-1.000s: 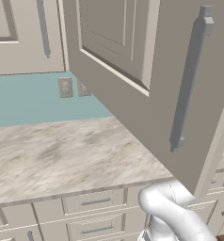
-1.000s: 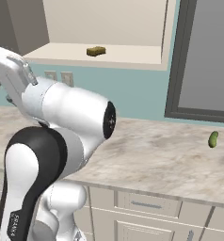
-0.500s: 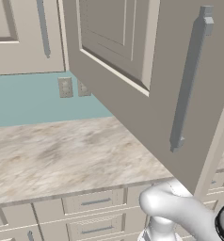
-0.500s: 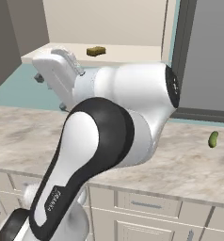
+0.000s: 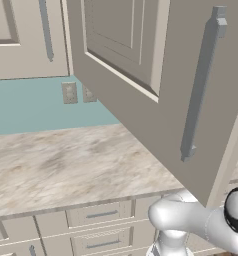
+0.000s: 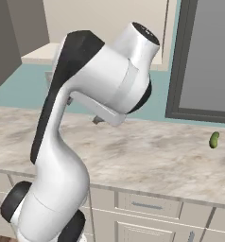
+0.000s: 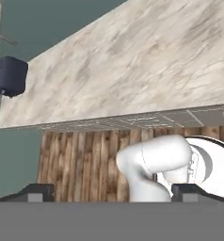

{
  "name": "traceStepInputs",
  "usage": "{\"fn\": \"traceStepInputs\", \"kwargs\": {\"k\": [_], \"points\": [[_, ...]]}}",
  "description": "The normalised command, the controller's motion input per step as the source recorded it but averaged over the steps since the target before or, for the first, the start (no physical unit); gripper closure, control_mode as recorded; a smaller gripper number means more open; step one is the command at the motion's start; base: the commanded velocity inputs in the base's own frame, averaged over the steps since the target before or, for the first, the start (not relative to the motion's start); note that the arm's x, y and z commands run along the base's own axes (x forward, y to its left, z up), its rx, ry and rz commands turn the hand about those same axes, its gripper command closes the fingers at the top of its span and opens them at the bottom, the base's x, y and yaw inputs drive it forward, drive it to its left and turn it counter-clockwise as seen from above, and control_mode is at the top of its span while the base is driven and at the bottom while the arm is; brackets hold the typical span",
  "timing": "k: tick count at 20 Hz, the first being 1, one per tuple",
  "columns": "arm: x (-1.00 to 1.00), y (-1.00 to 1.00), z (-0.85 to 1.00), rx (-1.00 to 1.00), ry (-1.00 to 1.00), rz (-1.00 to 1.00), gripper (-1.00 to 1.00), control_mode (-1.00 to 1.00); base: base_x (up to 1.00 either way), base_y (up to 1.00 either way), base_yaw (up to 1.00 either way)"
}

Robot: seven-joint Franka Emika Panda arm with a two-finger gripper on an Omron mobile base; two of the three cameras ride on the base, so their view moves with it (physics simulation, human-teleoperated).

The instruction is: Open the cabinet. Pick the sponge and place it next to the sink. Then close the cabinet.

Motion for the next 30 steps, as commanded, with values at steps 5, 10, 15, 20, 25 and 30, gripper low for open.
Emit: {"fn": "traceStepInputs", "kwargs": {"k": [5, 10, 15, 20, 25, 30], "points": [[0.34, -0.02, -1.0, -0.37, 0.05, -0.17, -1.0, -1.0, 0.0, 0.0, 0.0], [0.31, 0.0, -0.46, -0.22, -0.17, -0.14, -1.0, -1.0, 0.0, 0.0, 0.0], [0.0, 0.0, 0.22, -0.13, -0.09, -0.05, -1.0, -1.0, 0.0, 0.0, 0.0], [0.06, 0.0, 0.01, -0.09, -0.02, -0.04, -1.0, -1.0, 0.0, 0.0, 0.0], [0.19, 0.13, 0.07, -0.01, -0.01, -0.09, -1.0, -1.0, 0.0, 0.0, 0.0], [0.07, 0.38, 0.29, 0.0, -0.03, -0.1, -1.0, -1.0, 0.0, 0.0, 0.0]]}}
